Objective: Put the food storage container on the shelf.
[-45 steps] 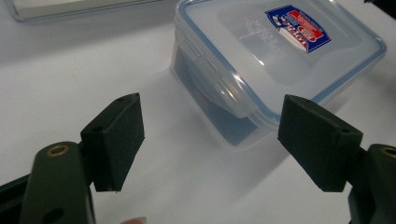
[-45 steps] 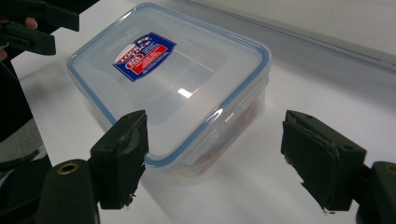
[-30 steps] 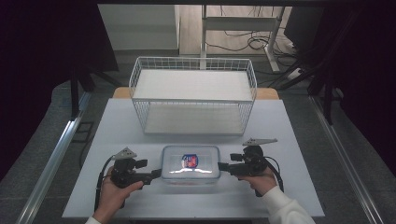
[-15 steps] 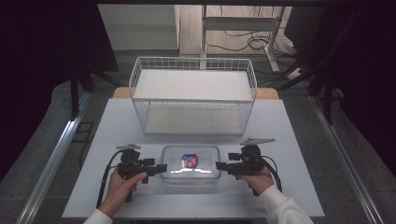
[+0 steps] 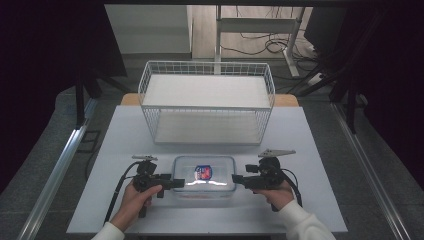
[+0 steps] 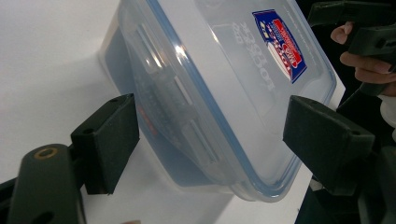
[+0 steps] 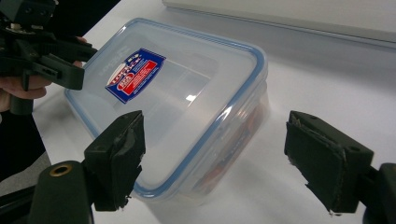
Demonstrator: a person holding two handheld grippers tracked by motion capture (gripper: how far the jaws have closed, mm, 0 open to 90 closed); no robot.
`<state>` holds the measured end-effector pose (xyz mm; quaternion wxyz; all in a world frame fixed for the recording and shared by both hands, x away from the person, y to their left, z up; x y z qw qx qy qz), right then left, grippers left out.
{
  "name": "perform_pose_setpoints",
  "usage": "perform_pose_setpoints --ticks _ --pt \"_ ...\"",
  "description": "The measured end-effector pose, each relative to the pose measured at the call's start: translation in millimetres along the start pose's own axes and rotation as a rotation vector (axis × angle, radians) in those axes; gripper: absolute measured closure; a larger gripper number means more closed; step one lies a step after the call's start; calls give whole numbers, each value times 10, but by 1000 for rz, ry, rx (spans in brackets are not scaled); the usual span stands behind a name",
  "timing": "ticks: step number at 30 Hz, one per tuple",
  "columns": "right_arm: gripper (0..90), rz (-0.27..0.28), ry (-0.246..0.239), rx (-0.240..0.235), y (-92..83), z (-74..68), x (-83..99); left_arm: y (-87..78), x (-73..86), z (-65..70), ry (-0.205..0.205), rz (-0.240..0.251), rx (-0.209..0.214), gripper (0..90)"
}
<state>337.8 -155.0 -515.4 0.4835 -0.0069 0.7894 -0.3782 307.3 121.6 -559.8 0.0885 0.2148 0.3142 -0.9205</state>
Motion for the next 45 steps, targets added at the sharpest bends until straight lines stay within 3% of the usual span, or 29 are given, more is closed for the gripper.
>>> perform_pose_setpoints --ticks 3,7,12,20,26,34,38,45 --pt "204 -1 6 0 -4 6 11 -1 0 11 -2 4 0 211" --pt "200 -22 49 -22 61 21 54 -11 12 9 -5 -2 -2 218" --pt "191 -67 129 -106 215 16 105 -9 12 8 -5 1 1 220" --pt "199 -87 208 -159 322 8 143 -8 11 8 -6 3 2 223" --pt "249 -86 289 -234 356 -12 184 -4 5 10 -11 5 6 223" --pt "383 -57 384 -276 298 56 188 -2 1 5 -21 5 13 226" --pt "389 -55 393 -279 295 57 193 -6 -1 4 -25 6 16 231" --pt "442 -44 382 -276 237 31 195 -63 -19 14 -34 30 33 314"
Point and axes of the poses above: each handheld gripper's, and its own axes: y roughly forward along the jaws, x roughly out of its underside, z roughly to its right, the point moved 7 cm from there along y, roughly forward along the jaws, and after that the axes turned 9 degrees about -y, right-handed, at the moved point
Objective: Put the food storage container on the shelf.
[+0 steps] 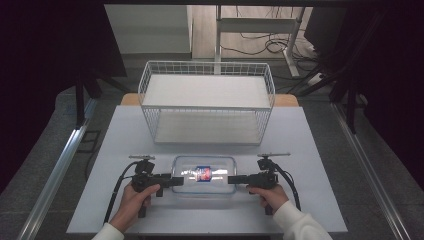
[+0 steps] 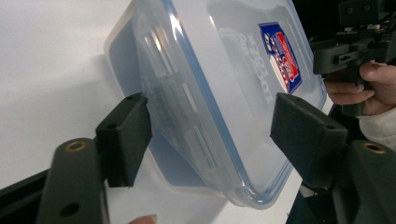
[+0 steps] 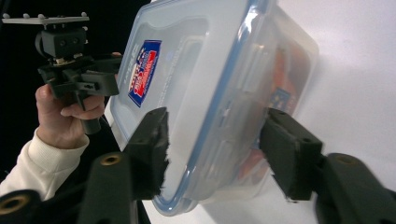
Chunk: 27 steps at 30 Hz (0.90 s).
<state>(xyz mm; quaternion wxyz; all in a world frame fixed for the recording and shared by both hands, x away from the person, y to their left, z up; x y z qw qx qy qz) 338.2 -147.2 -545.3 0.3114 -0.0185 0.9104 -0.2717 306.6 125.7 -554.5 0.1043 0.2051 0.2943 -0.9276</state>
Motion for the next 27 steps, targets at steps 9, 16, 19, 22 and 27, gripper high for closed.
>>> perform_pose_setpoints --ticks 9,16,19,22,27 --pt "478 23 -17 15 -38 -75 60 -56 38 19 -11 14 25 380" --pt "501 23 -34 12 -69 -109 84 -100 67 45 -1 17 42 422" --pt "505 22 -36 13 -76 -116 88 -108 74 55 1 14 45 432" --pt "512 19 -37 11 -83 -126 92 -121 90 68 10 9 42 436" --pt "529 22 -28 6 -91 -136 97 -125 103 72 10 8 36 442"
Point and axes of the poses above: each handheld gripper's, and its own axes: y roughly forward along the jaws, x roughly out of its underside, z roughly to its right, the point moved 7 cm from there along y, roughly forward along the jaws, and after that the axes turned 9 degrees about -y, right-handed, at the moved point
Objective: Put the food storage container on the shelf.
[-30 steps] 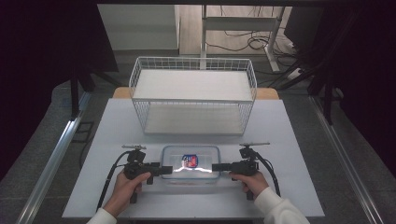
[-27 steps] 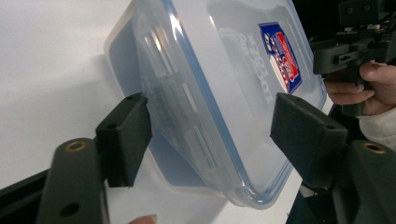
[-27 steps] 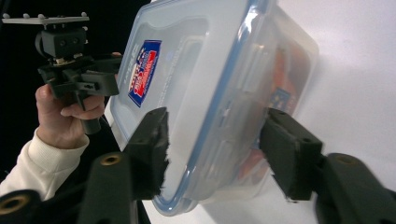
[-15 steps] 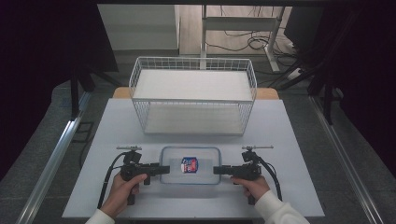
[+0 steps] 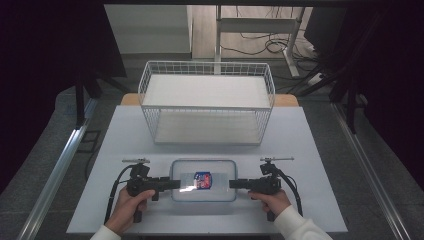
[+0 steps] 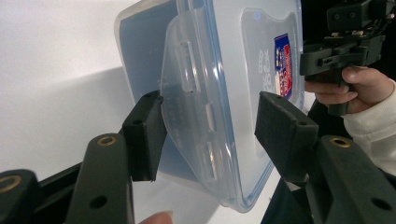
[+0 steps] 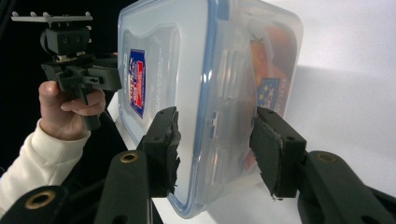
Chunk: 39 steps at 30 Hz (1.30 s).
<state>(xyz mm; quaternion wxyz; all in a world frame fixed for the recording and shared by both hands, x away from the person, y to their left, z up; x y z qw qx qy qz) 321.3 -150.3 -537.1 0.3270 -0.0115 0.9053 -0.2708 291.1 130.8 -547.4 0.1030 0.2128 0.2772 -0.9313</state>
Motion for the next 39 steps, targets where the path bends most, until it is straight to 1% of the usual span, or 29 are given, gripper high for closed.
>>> perform_pose_setpoints --ticks 7,9,11,17,20,21,25,26,27,28,31,32,33,34,35,36,38,39 --pt "538 8 10 9 -26 -8 -7 0 4 25 -3 5 2 463" --pt "538 8 13 12 -28 -11 -9 2 1 32 -18 10 2 465" --pt "535 9 13 20 -40 -9 -13 18 4 53 -20 15 -4 466" --pt "535 13 7 30 -82 -19 -37 30 -20 79 -19 23 0 467" --pt "534 18 1 34 -87 -24 -49 28 -47 89 -10 23 -2 466" --pt "534 25 -7 37 -95 -22 -65 26 -75 104 1 25 -3 466" --pt "533 36 -12 41 -120 -27 -104 27 -118 129 13 33 -1 467" --pt "533 43 -24 45 -134 -28 -136 25 -142 136 22 37 -2 467" --pt "533 43 -31 46 -136 -30 -151 25 -142 136 22 37 -2 467" --pt "533 46 -29 46 -134 -34 -167 20 -176 131 23 43 0 468" --pt "530 49 -35 54 -115 -22 -219 21 -243 116 32 45 -11 464" --pt "530 49 -35 54 -115 -22 -219 21 -243 116 32 45 -11 465" --pt "529 51 -38 58 -102 -9 -265 22 -295 104 38 49 -10 464" --pt "529 53 -41 60 -99 -5 -291 22 -295 104 38 49 -10 465" --pt "529 55 -49 62 -97 3 -319 24 -350 91 31 54 -4 466" --pt "529 58 -50 64 -93 9 -346 24 -350 91 31 54 -4 469" --pt "529 59 -54 66 -92 20 -372 35 -406 74 31 56 -1 469" --pt "529 68 -61 71 -85 46 -424 40 -436 67 35 58 0 469"
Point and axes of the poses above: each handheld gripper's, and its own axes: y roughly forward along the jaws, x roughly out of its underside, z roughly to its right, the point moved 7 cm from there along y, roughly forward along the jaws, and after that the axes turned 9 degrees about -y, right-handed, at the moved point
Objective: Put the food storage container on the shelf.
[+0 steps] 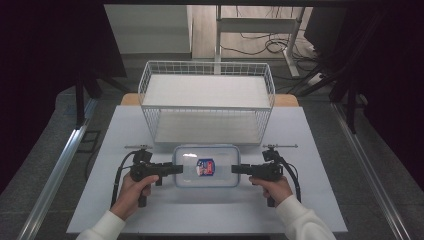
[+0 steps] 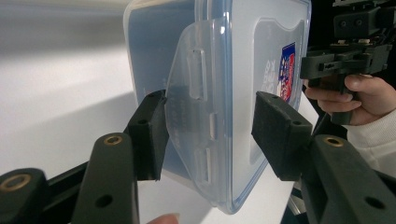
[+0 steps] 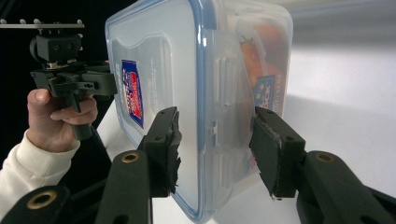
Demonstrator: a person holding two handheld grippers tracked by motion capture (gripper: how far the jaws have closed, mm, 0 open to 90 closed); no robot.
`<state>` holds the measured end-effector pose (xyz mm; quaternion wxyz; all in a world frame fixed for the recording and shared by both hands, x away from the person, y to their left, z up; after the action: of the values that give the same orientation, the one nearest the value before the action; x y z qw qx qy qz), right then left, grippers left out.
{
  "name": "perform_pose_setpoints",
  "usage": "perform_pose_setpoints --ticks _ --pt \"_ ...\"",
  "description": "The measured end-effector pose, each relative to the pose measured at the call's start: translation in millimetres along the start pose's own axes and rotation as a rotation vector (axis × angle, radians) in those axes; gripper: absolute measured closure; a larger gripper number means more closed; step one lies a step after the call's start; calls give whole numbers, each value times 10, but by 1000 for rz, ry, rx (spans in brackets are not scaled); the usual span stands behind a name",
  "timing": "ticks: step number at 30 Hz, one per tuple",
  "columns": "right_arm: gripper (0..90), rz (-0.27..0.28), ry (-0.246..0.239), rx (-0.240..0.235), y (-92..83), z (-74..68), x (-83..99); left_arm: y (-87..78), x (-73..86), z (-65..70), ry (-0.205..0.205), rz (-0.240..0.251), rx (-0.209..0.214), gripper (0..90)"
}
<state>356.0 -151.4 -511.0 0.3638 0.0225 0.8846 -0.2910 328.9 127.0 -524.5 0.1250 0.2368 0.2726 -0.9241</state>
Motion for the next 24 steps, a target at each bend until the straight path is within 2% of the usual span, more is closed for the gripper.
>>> perform_pose_setpoints --ticks 9,10,13,21,24 --pt "528 44 -17 15 38 164 -240 110 -341 -83 25 6 7 472" --pt "528 44 -17 15 38 164 -240 110 -341 -83 25 6 7 472" --pt "526 58 -7 27 72 244 -341 171 -475 -140 15 5 4 472" --pt "520 91 5 55 174 426 -508 274 -668 -258 22 17 -4 467" --pt "519 95 5 63 223 456 -526 304 -722 -326 4 24 -15 460"
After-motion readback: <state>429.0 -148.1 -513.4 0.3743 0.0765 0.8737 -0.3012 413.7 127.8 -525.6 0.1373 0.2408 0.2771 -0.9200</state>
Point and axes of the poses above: each handheld gripper's, and its own axes: y roughly forward along the jaws, x roughly out of its underside, z roughly to its right, the point moved 7 cm from there along y, roughly forward along the jaws, and after that the axes turned 9 degrees about -y, right-handed, at the moved point
